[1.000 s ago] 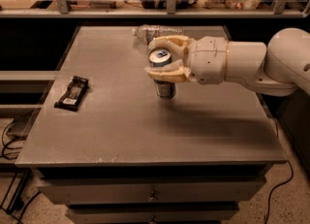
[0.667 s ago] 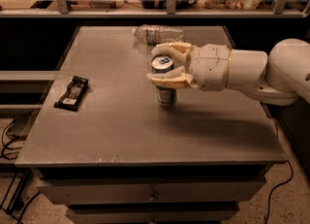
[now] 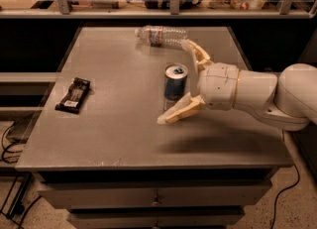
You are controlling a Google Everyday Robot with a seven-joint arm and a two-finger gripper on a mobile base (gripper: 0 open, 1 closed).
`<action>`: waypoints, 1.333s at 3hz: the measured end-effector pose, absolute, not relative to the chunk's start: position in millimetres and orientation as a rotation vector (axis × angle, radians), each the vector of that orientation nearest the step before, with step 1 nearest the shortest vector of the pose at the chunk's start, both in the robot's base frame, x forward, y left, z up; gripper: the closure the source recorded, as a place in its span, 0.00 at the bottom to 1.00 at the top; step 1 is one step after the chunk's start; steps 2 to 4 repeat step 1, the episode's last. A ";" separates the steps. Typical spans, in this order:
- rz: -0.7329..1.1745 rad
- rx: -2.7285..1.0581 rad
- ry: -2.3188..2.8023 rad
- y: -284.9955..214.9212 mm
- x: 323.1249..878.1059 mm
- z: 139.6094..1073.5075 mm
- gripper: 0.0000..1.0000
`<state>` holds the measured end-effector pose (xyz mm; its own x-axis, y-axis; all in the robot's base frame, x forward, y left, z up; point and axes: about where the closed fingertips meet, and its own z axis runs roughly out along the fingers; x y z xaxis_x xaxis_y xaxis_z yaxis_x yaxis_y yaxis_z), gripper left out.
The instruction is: Place redbull can upright
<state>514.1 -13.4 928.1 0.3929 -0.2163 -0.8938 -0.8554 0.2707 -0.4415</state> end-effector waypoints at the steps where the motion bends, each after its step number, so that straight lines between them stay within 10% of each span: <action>1: 0.581 -1.254 1.122 -13.8 513.9 927.8 0.00; 4: 0.581 -1.254 1.122 -13.8 513.9 927.8 0.00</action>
Offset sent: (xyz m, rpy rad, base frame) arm 0.0000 0.0000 0.0000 0.0000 0.0000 0.0000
